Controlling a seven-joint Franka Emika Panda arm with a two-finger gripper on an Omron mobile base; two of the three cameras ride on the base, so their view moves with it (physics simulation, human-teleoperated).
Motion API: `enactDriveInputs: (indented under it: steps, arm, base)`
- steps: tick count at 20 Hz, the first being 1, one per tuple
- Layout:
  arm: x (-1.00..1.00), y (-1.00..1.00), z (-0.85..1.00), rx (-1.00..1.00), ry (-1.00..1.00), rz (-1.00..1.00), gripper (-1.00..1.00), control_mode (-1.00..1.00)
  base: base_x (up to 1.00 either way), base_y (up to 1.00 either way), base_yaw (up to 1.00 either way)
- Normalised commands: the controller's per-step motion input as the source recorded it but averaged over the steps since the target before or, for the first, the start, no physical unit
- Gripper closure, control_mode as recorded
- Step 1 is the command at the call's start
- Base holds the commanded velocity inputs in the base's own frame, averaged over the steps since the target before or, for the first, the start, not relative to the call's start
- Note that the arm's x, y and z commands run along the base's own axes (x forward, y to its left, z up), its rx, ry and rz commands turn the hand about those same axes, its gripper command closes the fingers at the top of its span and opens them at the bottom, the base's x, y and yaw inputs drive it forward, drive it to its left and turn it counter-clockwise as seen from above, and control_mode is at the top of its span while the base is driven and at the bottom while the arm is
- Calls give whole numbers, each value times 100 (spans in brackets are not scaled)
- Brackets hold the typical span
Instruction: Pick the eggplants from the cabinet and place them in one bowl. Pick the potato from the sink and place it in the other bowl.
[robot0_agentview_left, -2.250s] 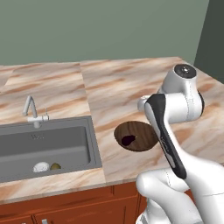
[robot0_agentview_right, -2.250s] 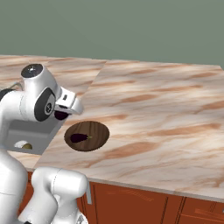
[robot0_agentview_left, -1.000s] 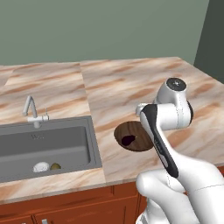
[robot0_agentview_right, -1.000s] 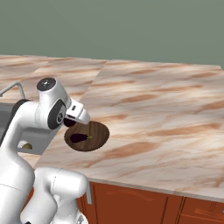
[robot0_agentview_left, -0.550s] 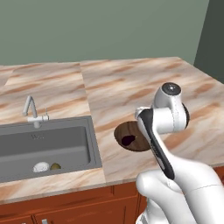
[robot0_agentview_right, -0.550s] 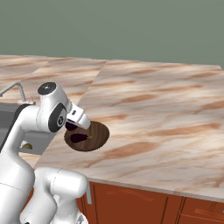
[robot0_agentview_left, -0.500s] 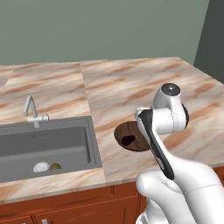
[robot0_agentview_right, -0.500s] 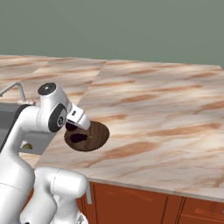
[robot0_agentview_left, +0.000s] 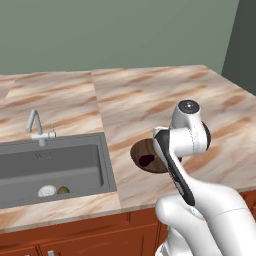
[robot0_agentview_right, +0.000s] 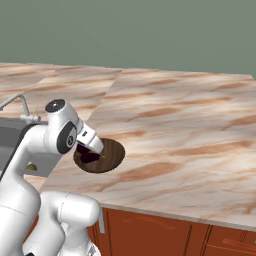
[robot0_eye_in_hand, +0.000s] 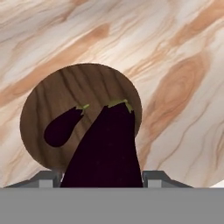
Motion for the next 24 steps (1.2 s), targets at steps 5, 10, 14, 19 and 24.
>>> enactDriveInputs:
  steps: [5, 10, 14, 19, 24]
  arm:
    - [12, 0, -20, 0, 0, -3, 100, -100]
    - [15, 0, -17, 0, 0, -3, 100, -100]
    - [16, 0, -13, 2, 1, -4, 100, -100]
    - [17, 0, -10, 5, 5, -5, 100, -100]
    - [17, 0, -11, 6, 4, -5, 100, -100]
  base:
    - [0, 0, 0]
    - [0, 0, 0]
    - [0, 0, 0]
    - [0, 0, 0]
    - [0, 0, 0]
